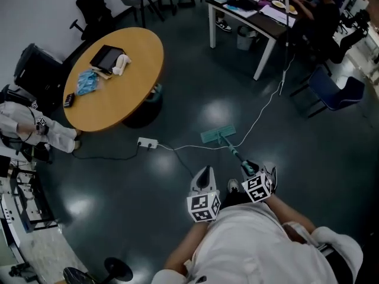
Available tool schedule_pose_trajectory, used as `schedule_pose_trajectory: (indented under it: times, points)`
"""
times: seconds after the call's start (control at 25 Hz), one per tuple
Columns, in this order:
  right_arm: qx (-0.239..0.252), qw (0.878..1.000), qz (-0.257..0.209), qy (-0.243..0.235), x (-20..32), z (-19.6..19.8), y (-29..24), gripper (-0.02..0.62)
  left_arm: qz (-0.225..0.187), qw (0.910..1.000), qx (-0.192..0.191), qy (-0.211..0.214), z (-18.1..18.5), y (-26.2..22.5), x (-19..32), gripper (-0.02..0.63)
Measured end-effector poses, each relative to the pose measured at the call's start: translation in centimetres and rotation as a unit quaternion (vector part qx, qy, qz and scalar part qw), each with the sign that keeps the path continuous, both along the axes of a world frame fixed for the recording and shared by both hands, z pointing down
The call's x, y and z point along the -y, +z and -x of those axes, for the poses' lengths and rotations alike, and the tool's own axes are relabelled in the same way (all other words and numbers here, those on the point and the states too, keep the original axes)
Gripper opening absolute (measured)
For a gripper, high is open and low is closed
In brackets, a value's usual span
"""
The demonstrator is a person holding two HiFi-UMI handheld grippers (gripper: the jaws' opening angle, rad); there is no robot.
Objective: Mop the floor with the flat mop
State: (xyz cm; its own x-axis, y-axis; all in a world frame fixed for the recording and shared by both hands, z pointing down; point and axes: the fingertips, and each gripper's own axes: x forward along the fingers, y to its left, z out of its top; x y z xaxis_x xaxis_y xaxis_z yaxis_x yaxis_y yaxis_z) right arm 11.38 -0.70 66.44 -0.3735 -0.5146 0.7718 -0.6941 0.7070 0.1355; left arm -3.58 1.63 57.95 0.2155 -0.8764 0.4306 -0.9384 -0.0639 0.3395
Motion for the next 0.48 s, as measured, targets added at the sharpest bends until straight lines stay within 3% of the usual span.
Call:
schedule_pose_trajectory:
  times: [0.48]
  points:
    - [0.015,1.0,-0.022,0.004,-0.1,0.3,-0.8,0.114,-0.018,0.9997,0.003,-0.017,-0.3,-1.5,-1.1,0.009]
